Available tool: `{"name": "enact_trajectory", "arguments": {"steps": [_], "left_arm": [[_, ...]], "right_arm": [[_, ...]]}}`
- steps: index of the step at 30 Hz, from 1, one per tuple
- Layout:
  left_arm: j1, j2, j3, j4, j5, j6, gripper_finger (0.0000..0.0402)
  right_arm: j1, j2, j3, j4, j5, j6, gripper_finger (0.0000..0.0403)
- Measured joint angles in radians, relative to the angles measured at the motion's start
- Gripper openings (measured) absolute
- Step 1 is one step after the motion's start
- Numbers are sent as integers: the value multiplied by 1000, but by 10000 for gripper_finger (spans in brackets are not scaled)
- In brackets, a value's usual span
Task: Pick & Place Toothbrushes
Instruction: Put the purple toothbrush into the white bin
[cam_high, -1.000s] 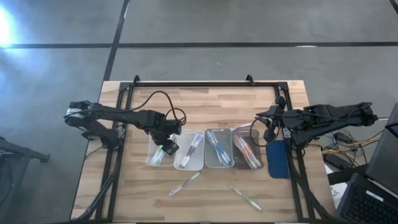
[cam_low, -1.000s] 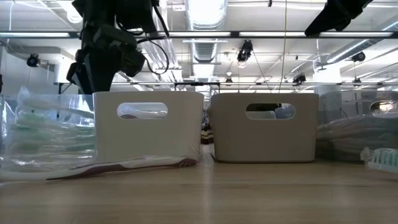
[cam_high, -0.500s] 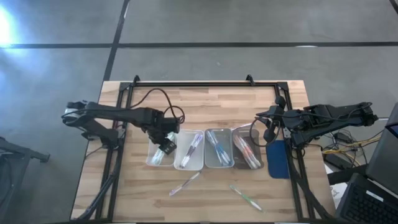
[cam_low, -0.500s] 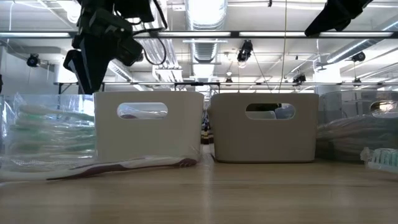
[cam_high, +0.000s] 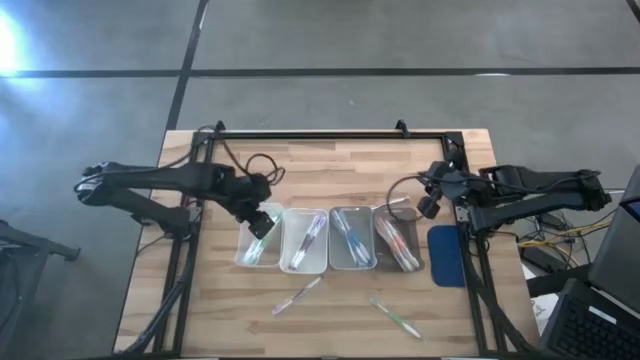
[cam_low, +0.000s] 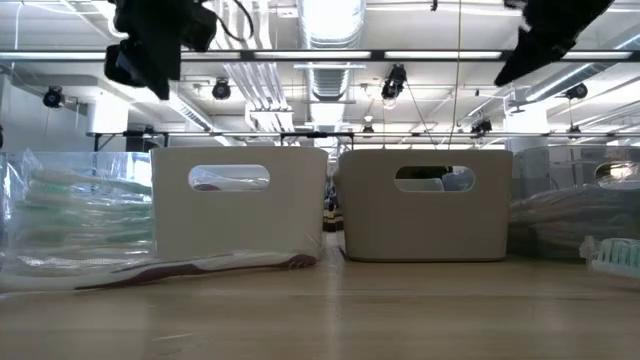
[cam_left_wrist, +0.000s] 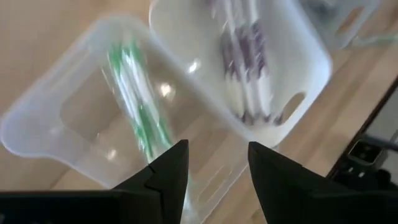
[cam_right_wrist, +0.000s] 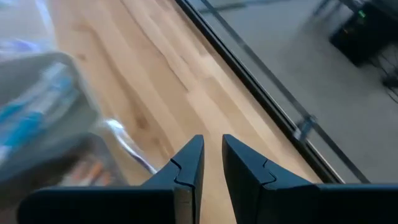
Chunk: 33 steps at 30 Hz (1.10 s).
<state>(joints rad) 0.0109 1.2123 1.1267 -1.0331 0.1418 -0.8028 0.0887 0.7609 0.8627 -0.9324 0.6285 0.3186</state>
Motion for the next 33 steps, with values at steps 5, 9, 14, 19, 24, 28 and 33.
{"name": "enact_trajectory", "arguments": {"steps": [5,9,14,19,24,28,33], "left_arm": [[0,-80,0,38,-75,27,170],[0,-120,0,38,-125,43,170],[0,-140,-1,38,-138,95,170],[-1,-139,-2,49,-185,205,170],[-1,-138,-2,107,-205,285,170],[-1,-139,5,116,-217,396,170],[0,-141,5,172,-300,541,170]], "right_arm": [[-140,75,0,-14,-76,-76,52],[-281,149,0,-16,-205,-155,58],[-431,255,0,-17,-350,-251,81],[-511,365,0,-18,-435,-354,107],[-557,462,0,-14,-446,-471,129],[-576,516,0,-12,-450,-540,141],[-581,568,4,-11,-495,-607,153]]}}
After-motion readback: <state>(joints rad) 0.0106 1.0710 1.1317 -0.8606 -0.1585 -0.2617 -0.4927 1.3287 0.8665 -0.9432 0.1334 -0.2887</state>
